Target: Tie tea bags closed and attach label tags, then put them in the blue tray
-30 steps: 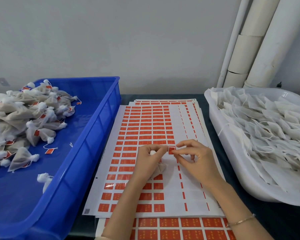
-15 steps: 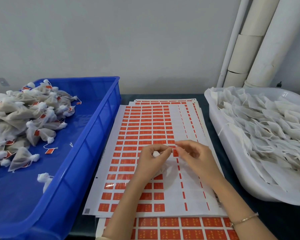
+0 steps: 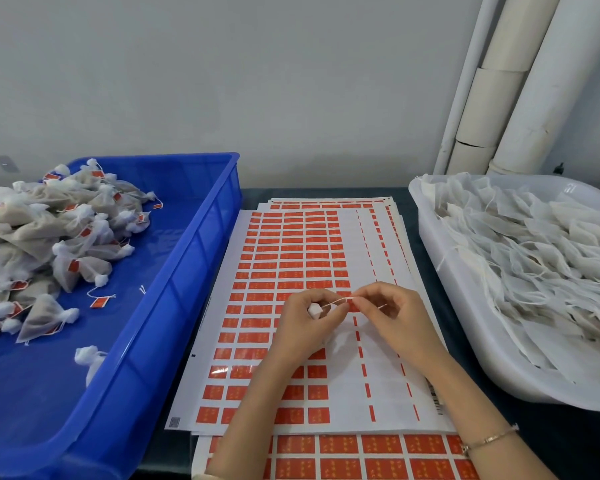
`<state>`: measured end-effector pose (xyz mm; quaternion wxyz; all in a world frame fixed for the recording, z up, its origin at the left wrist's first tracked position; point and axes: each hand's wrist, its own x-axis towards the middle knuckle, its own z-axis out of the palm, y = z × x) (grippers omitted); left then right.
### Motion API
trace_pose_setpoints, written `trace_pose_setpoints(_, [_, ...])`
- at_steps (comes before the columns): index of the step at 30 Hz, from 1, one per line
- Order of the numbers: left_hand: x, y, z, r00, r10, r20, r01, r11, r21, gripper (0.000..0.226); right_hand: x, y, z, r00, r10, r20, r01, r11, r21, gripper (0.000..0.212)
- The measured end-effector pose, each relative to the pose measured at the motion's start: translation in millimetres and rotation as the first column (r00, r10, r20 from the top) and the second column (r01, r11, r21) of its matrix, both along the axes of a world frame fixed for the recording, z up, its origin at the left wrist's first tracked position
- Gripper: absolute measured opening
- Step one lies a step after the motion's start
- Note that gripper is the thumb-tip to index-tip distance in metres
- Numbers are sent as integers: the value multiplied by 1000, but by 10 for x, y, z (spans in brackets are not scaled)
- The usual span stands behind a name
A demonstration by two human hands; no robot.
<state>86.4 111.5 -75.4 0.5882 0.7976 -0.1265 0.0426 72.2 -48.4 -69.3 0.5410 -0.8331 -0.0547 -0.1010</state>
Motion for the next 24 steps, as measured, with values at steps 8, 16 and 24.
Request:
trace_pose_setpoints(8, [7,-10,-27,1000,-1,31,0,999,50,16,15,-10,-32,1000,-1,9,1,998,-58,5])
trace_pose_setpoints(16, [-14,34,6,1000,18,13,-16,995,-99,25,21,-38,-27,997,-56,-44,59,995,74,9])
trace_pose_setpoints(24, [-93,41,-26,994,107,17,-106,993,-48,20,43,-100,-44,995,-60,-80,77,969,233,9])
